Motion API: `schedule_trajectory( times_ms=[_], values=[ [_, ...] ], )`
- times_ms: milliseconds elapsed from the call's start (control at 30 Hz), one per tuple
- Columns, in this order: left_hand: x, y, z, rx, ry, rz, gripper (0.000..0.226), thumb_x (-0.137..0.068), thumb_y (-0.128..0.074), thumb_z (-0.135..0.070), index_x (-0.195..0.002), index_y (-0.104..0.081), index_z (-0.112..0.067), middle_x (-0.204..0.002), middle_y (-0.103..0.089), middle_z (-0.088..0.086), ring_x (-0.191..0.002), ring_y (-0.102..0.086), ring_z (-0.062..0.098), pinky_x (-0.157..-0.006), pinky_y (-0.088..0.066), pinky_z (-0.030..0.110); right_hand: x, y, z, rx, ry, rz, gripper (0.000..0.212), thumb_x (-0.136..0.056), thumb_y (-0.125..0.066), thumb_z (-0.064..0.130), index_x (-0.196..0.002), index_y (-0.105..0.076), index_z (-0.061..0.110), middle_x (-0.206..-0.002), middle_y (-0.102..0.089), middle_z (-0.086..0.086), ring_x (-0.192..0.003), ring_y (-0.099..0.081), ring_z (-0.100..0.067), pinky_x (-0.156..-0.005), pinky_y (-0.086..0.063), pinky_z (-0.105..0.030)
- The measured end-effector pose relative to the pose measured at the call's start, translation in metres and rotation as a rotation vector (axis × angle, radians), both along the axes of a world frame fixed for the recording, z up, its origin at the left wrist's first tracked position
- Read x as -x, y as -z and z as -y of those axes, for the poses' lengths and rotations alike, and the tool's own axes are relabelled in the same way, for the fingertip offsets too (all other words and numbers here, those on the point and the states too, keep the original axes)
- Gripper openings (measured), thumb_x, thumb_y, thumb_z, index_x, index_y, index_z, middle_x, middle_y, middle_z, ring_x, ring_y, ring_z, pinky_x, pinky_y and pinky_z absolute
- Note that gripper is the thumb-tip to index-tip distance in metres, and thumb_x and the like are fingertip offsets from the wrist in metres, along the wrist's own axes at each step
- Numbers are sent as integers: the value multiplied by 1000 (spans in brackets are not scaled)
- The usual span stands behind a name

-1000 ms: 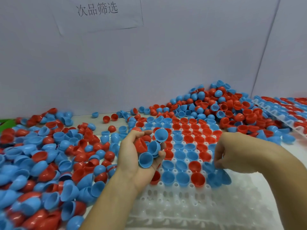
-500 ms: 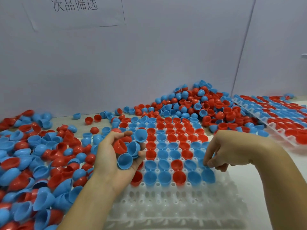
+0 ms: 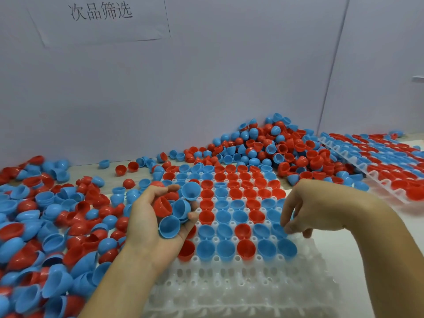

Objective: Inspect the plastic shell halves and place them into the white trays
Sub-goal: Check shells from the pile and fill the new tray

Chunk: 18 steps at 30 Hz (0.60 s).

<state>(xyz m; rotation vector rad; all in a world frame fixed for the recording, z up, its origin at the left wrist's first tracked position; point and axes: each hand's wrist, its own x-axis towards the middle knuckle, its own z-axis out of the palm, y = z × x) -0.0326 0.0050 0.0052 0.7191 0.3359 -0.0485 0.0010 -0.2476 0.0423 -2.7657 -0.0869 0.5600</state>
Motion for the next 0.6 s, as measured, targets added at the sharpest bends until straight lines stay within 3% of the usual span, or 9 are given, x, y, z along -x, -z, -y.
schedule_trajectory(
  times_ms=[100, 267, 333, 400, 467, 600],
  values=[
    [0, 0, 0, -5, 6, -1, 11, -87, -59, -18, -93, -65, -11, -80, -66, 16, -50, -61, 24, -42, -48, 29, -2, -2, 5, -111, 12, 159, 8, -82, -80, 30, -75, -78, 34, -67, -72, 17, -63, -69, 2, -59, -52, -18],
    [0, 1, 0, -24, 10, 3, 13, -88, -58, -19, -92, -67, -11, -83, -69, 18, -54, -64, 24, -41, -48, 29, -4, 8, -10, -43, -88, -16, 12, -83, -79, 26, -74, -78, 34, -73, -74, 17, -61, -67, 1, -58, -49, -14],
    [1, 0, -1, -25, 14, 7, 13, -89, -58, -19, -91, -67, -11, -82, -70, 17, -55, -64, 24, -42, -48, 29, -7, 7, -4, -92, -53, 97, 15, -86, -76, 27, -73, -75, 35, -72, -73, 17, -62, -67, 0, -55, -48, -14],
    [0, 0, -1, -28, 14, 12, 14, -89, -58, -20, -93, -67, -10, -81, -70, 17, -55, -64, 25, -42, -48, 28, -14, 7, 5, -170, 52, 326, 16, -89, -73, 25, -77, -73, 36, -79, -70, 18, -66, -65, -1, -53, -44, -11],
    [0, 0, -1, -33, 10, 14, 14, -89, -58, -20, -93, -67, -11, -83, -70, 17, -55, -64, 25, -42, -48, 28, -20, 13, 10, -216, 150, 490, 13, -89, -73, 22, -82, -74, 33, -92, -73, 11, -73, -62, 0, -58, -45, -11],
    [1, 0, -1, -35, 16, 21, 14, -90, -57, -20, -96, -66, -10, -78, -70, 16, -54, -64, 24, -42, -48, 28, -31, 34, 2, -154, 122, 349, 8, -83, -79, 24, -91, -79, 27, -112, -72, 0, -91, -62, -11, -81, -54, -27]
  ],
)
